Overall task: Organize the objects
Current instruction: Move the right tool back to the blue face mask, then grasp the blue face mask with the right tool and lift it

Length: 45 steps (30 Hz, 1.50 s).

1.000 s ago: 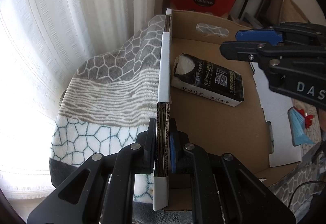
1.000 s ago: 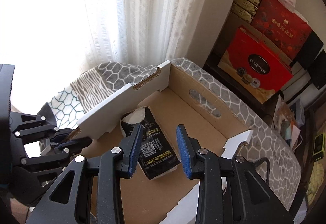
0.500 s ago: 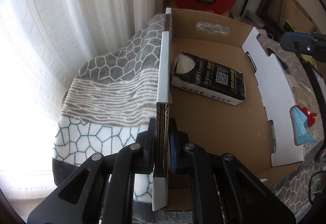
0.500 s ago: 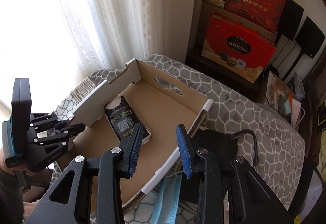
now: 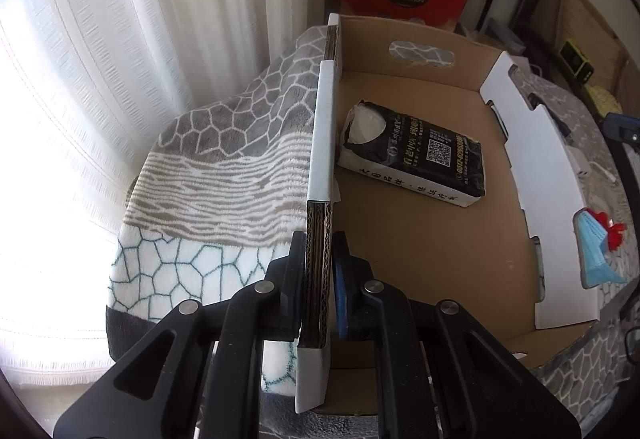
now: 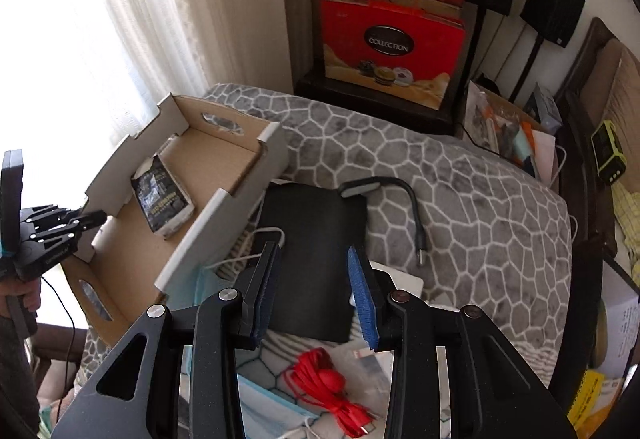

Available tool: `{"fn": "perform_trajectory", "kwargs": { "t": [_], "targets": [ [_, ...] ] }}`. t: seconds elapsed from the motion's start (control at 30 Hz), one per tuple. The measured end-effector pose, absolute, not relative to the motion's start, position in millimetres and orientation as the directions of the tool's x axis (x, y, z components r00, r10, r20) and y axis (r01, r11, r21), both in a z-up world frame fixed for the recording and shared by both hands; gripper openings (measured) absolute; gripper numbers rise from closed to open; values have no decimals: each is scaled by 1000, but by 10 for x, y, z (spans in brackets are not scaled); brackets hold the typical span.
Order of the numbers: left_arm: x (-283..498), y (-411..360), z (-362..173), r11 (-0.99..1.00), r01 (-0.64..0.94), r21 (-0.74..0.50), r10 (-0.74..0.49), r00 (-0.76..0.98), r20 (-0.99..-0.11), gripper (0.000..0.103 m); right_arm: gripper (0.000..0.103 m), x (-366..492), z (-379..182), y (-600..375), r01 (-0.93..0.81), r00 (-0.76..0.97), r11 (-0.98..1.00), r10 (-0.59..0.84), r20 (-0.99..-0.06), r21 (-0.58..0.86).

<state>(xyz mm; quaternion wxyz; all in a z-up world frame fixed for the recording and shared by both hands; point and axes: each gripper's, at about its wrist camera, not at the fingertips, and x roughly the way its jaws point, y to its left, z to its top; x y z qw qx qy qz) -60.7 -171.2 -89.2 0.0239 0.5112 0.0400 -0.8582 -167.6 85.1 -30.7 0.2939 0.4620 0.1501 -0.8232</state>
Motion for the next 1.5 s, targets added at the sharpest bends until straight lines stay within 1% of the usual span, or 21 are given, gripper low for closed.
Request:
{"fn": "perform_trajectory", "kwargs": {
  "t": [0.43,0.57,0.7,0.93,0.97,1.03,1.1,1.2,1.33,1.37,1.47,1.5],
  "targets": [
    [-609,-1709,-898,-995,89,-38,-9,-476,-880,12,36,-1613,-552,1570,568,-386,-822,-311,-869,41],
    [-610,-1709,-901,-995,94,-34,-15,-475,-880,12,36,-1576,-600,1727,540,-376,-836,-338,-863,92],
    [-608,-1705,-903,-995,97,-34,-17,-475,-880,12,37,-1423,-593,1681,575,-362,-811,-369,-856,106],
    [-606,-1714,-900,-994,100,-37,-15,-473,-881,12,41,-1071,-565,1320,720,-273,-679,-466,-842,142],
    [-605,-1716,-900,-994,100,-37,-15,-473,-881,12,42,-1036,-562,1260,738,-257,-658,-479,-839,149],
    [-607,-1714,-900,-994,100,-38,-14,-473,-881,12,48,-960,-563,1143,773,-233,-616,-500,-834,153],
    [-607,-1714,-900,-994,101,-38,-14,-473,-881,12,59,-875,-579,1032,807,-226,-576,-502,-835,128],
    [-607,-1713,-901,-994,102,-38,-15,-472,-882,12,60,-806,-653,898,842,-215,-531,-491,-844,95],
    [-609,-1714,-901,-994,102,-39,-14,-472,-881,12,60,-830,-781,792,845,-203,-528,-460,-864,83],
    [-608,-1714,-900,-994,102,-39,-14,-472,-881,12,59,-857,-807,784,843,-200,-531,-456,-867,85],
    [-607,-1714,-904,-994,104,-43,-11,-473,-881,12,32,-893,-858,756,843,-190,-530,-445,-875,87],
    [-607,-1711,-907,-994,105,-44,-11,-473,-881,12,30,-893,-862,751,845,-192,-529,-443,-876,82]
  ]
}}
